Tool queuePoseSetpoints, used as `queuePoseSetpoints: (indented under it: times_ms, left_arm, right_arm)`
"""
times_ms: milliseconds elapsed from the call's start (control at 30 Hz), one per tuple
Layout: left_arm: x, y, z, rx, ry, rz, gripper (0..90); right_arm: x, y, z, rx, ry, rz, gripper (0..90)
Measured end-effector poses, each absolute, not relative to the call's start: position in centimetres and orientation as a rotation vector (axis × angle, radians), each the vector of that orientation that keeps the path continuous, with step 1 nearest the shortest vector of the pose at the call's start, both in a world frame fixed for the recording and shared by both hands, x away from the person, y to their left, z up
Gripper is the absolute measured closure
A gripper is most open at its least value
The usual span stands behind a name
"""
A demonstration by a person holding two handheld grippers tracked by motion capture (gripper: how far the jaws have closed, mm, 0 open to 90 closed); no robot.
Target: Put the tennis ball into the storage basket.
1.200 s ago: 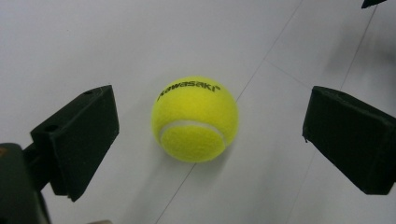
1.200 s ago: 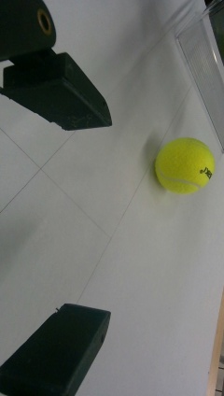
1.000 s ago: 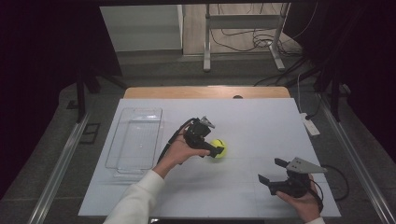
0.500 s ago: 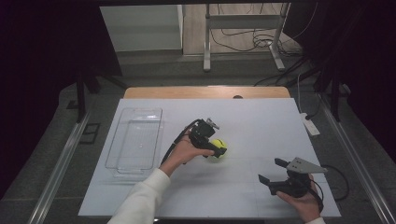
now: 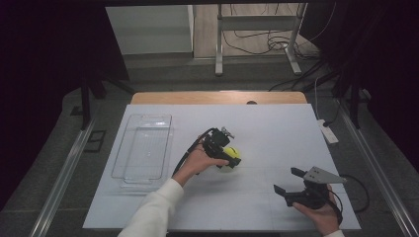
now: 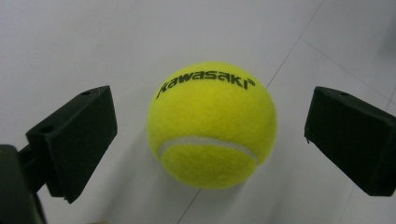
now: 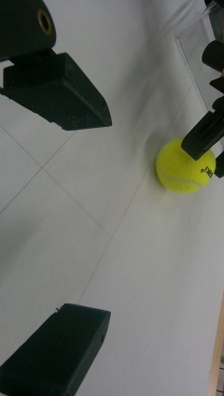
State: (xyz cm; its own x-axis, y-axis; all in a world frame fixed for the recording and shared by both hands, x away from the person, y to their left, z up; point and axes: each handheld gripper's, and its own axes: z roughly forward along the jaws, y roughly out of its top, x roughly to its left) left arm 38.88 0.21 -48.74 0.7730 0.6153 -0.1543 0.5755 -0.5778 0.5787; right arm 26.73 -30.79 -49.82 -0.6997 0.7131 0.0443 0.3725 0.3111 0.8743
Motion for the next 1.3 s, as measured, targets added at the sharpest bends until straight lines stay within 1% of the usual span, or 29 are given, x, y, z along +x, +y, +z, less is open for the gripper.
queuePoseSetpoints:
  times_ms: [400, 600, 700, 767, 833, 867, 1300]
  left_arm:
    - [38.89, -0.07, -49.2, 2.349, 0.885, 0.066, 4.4]
    - [38.94, -0.07, -49.38, 2.358, 0.896, 0.055, 6.2]
    - [38.94, -0.1, -49.52, 2.359, 0.902, 0.052, 10.0]
    - [38.89, -0.13, -49.56, 2.358, 0.906, 0.064, 14.4]
    - [38.89, -0.1, -49.56, 2.35, 0.914, 0.065, 22.2]
    - [38.9, -0.1, -49.55, 2.349, 0.914, 0.067, 24.4]
    - [38.65, 0.16, -48.85, 2.338, 0.903, 0.099, 26.3]
  right_arm:
    - [26.74, -30.78, -49.86, 0.972, 2.235, 1.344, 7.5]
    - [26.74, -30.76, -49.87, 0.971, 2.237, 1.342, 7.5]
    - [26.75, -30.76, -49.91, 0.972, 2.237, 1.341, 7.5]
    - [26.76, -30.76, -49.89, 0.971, 2.237, 1.34, 7.6]
    - [26.75, -30.77, -49.88, 0.973, 2.236, 1.342, 7.6]
    - [26.75, -30.78, -49.88, 0.973, 2.235, 1.341, 7.6]
    - [26.72, -30.86, -49.81, 0.973, 2.23, 1.343, 7.6]
